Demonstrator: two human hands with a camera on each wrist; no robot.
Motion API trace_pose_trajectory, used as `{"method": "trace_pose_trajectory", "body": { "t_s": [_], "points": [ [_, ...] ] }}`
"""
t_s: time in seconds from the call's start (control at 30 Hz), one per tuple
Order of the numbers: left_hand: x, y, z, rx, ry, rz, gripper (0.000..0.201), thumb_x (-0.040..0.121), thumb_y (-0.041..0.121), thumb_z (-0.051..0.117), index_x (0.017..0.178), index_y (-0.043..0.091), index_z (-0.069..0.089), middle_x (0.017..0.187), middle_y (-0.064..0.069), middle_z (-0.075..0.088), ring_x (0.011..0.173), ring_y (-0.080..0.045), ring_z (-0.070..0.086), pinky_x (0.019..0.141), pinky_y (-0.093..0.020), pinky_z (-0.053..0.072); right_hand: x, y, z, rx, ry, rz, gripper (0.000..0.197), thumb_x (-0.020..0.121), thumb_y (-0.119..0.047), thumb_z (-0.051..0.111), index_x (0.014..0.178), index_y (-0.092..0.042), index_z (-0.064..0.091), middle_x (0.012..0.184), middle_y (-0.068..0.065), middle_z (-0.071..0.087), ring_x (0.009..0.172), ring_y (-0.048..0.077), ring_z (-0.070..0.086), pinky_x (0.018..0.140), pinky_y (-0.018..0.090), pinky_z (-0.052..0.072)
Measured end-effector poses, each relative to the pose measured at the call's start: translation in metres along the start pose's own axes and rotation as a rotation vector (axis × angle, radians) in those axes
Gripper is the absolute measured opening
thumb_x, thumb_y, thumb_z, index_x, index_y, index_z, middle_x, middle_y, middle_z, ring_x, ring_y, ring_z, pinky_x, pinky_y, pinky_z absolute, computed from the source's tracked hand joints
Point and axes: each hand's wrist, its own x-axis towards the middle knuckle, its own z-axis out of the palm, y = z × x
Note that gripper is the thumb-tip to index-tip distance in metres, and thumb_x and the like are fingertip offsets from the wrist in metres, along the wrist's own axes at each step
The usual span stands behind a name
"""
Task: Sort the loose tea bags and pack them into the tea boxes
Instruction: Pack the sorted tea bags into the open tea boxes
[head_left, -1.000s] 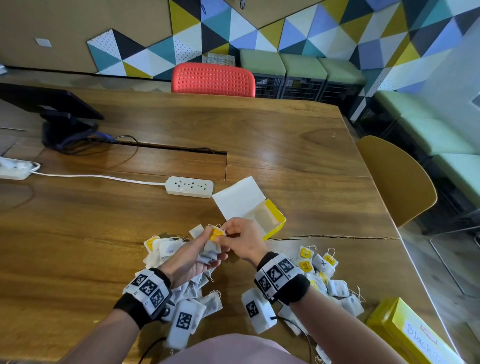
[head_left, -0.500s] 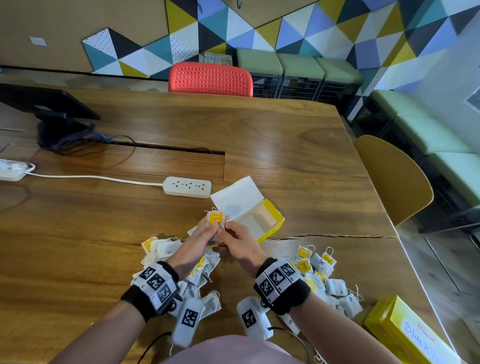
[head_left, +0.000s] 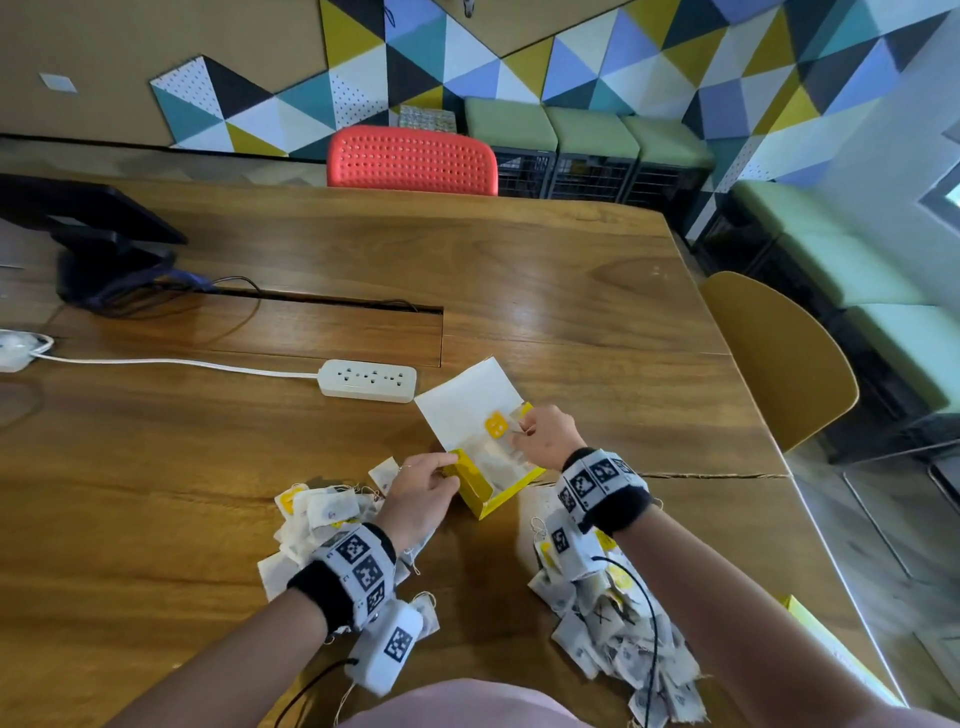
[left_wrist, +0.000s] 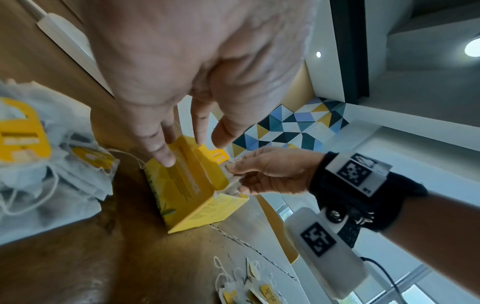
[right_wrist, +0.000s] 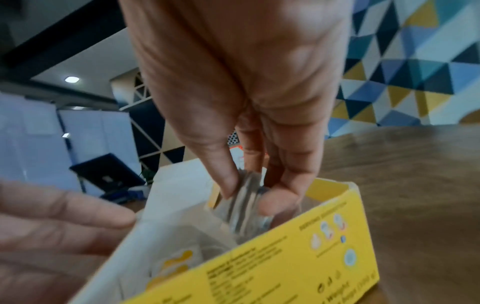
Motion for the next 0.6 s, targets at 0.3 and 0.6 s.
{"method": "trace_pose_trajectory", "body": {
  "t_s": [0.3, 0.6],
  "points": [
    [0.000, 0.005, 0.011, 0.056, -0.042, -0.049, 0.039, 0.095, 0.020, 0.051, 0.133, 0.023, 0.050, 0.137, -0.005, 0.044, 0.096, -0.011, 0.056, 0.093, -0.023, 0.041, 0.020, -0.014, 0.035, -0.275, -0.072, 0.043, 0.033, 0.089, -0.018, 0.059, 0.115, 0.000, 0.057, 0.110, 0.015, 0.062, 0.107, 0.032, 0.060, 0.078, 0.033, 0.045],
    [-0.003, 0.005, 0.014, -0.018, -0.034, -0.057, 0.036, 0.097, 0.021, 0.050, 0.133, 0.021, 0.051, 0.135, -0.002, 0.045, 0.099, -0.010, 0.054, 0.087, -0.017, 0.038, 0.024, -0.014, 0.045, -0.421, -0.036, 0.060, 0.022, 0.094, -0.004, 0.047, 0.112, -0.001, 0.059, 0.106, 0.012, 0.067, 0.096, 0.026, 0.067, 0.079, 0.033, 0.057]
  ]
}}
